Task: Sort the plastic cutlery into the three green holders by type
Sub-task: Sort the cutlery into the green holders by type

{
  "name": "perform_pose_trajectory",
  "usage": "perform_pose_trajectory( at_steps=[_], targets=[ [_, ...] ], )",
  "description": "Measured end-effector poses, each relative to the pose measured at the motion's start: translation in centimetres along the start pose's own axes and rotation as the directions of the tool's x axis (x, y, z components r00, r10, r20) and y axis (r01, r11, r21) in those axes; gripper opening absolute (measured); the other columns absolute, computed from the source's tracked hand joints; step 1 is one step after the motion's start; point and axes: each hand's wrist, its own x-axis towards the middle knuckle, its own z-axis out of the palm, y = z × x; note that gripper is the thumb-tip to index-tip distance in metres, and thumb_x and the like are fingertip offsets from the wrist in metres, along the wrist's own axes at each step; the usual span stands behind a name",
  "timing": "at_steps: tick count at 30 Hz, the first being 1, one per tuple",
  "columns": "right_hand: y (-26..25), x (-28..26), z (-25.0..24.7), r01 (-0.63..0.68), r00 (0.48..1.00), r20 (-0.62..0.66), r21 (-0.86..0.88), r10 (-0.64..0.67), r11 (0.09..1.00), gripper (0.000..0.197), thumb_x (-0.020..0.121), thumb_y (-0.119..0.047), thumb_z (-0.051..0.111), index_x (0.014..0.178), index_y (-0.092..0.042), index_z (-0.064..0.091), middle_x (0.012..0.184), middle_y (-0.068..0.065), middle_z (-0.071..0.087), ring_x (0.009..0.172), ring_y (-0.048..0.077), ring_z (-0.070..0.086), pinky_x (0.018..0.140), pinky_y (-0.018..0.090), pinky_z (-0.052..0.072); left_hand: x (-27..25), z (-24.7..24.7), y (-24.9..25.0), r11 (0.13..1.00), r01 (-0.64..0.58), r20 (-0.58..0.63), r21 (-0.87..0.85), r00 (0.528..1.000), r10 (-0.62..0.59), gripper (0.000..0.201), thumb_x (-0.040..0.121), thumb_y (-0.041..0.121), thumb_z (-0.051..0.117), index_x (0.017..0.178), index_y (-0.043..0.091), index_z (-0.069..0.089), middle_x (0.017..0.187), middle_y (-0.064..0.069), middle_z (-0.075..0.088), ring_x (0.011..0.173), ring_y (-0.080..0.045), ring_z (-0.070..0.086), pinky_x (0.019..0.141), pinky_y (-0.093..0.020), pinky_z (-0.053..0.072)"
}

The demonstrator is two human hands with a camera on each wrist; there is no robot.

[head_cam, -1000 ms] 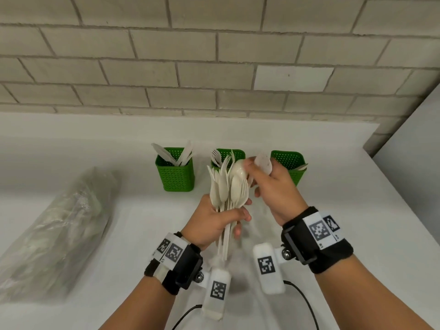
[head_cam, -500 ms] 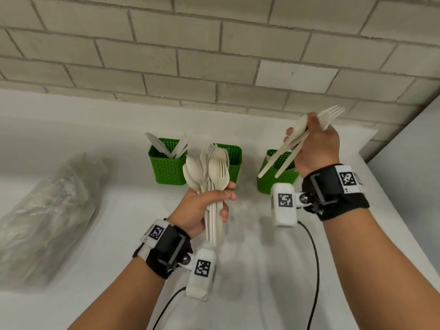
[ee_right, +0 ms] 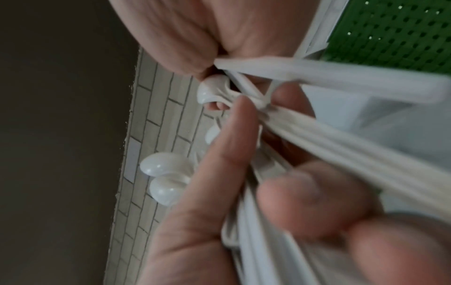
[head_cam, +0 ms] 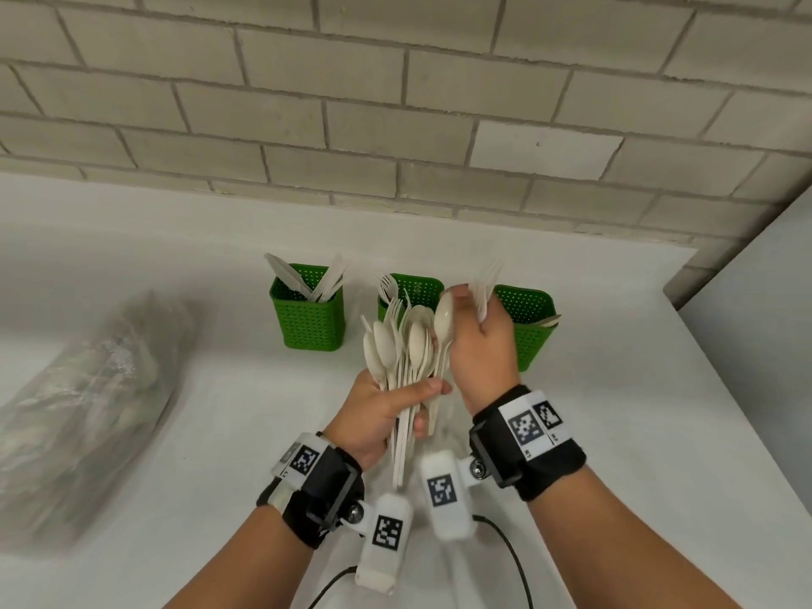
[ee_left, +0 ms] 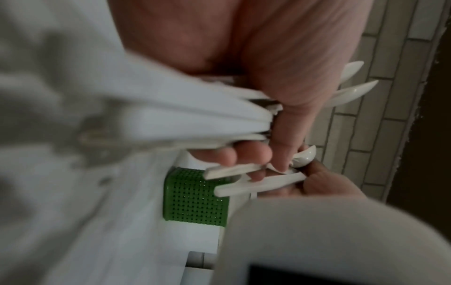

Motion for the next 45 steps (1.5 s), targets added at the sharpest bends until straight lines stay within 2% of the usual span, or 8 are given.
perform_pose_trajectory(
  at_steps=[4,10,13,26,34,39,42,45],
  targets=[
    [0.2,-0.2,0.4,-0.078,0.996,0.04,-0.006,0.079,0.997,0.029,0.102,-0.022,0.043,0.084,-0.014,0.064,0.079,0.005,0.066,0.078,0.016,0.063,0.077,0.026,0.047,-0.9,-0.9,0.0,0.999,-0.043,-0.003,0.015,0.999,0.043,0.017,0.081,0.014,0.07,0.09,0.0,0.068,0.082,-0.017,0.066,0.041,-0.017,0.044,0.045,-0.026,0.044],
    [-0.6,0.7,-0.6,-0.147,0.948,0.264,-0.126,0.176,0.981,0.043,0.103,-0.027,0.04,0.074,-0.009,0.066,0.042,-0.012,0.05,0.039,0.003,0.046,0.05,0.02,0.033,-1.0,-3.0,1.0,0.998,-0.058,-0.116,0.004,0.991,0.058,0.028,0.076,0.014,0.07,0.095,-0.007,0.064,0.072,-0.012,0.066,0.039,-0.015,0.043,0.042,-0.025,0.042],
    [-1.5,1.6,-1.3,-0.181,0.951,0.257,0.002,0.174,0.983,0.035,0.102,-0.022,0.043,0.088,-0.002,0.068,0.048,0.005,0.055,0.038,0.014,0.05,0.038,0.026,0.043,-1.1,-4.2,1.2,0.998,-0.059,-0.191,-0.014,0.98,0.056,0.039,0.075,0.015,0.069,0.104,-0.01,0.06,0.07,-0.008,0.067,0.039,-0.014,0.043,0.042,-0.024,0.042],
    [-0.7,6.1,-0.5,-0.011,0.974,0.215,-0.277,0.073,0.961,0.013,0.098,-0.019,0.053,0.104,-0.015,0.063,0.084,0.007,0.067,0.064,0.016,0.065,0.06,0.032,0.06,-1.3,-3.8,1.9,0.997,-0.048,-0.156,-0.062,0.987,0.038,0.035,0.076,0.014,0.067,0.106,-0.001,0.061,0.079,-0.009,0.067,0.04,-0.013,0.045,0.042,-0.025,0.043],
    [0.9,6.6,-0.5,0.05,0.987,0.16,-0.347,0.007,0.937,0.051,0.082,-0.017,0.074,0.127,-0.021,0.051,0.082,-0.005,0.054,0.077,0.023,0.065,0.076,0.048,0.057,-1.6,-3.7,2.3,0.997,-0.062,-0.125,-0.039,0.991,0.057,0.034,0.077,0.014,0.068,0.106,-0.002,0.06,0.08,-0.011,0.067,0.041,-0.014,0.045,0.043,-0.025,0.043],
    [0.8,6.0,-0.4,0.183,0.959,0.28,-0.495,-0.043,0.849,0.045,0.097,-0.021,0.053,0.14,-0.026,0.042,0.102,0.002,0.063,0.091,0.021,0.065,0.088,0.035,0.052,-1.6,-3.4,2.3,0.996,-0.085,-0.109,-0.001,0.99,0.084,0.028,0.078,0.013,0.068,0.103,0.001,0.062,0.081,-0.013,0.067,0.041,-0.015,0.046,0.044,-0.026,0.044],
    [0.5,5.1,-0.3,0.276,0.937,0.345,-0.623,-0.059,0.732,0.034,0.1,-0.03,0.045,0.131,-0.02,0.055,0.123,0.008,0.056,0.113,0.026,0.051,0.099,0.038,0.041,-1.5,-3.2,2.4,0.992,-0.119,-0.097,0.048,0.988,0.123,0.019,0.08,0.013,0.068,0.098,0.007,0.066,0.082,-0.016,0.067,0.041,-0.017,0.046,0.044,-0.027,0.045],
    [-1.4,3.5,-0.2,0.258,0.949,0.277,-0.408,-0.151,0.875,0.018,0.097,-0.031,0.051,0.103,-0.024,0.067,0.104,-0.002,0.06,0.09,0.008,0.057,0.085,0.025,0.045,-1.5,-3.2,2.5,0.983,-0.155,-0.09,0.094,0.982,0.164,0.008,0.081,0.014,0.069,0.089,0.013,0.071,0.082,-0.018,0.068,0.042,-0.018,0.047,0.045,-0.027,0.045]
  ],
)
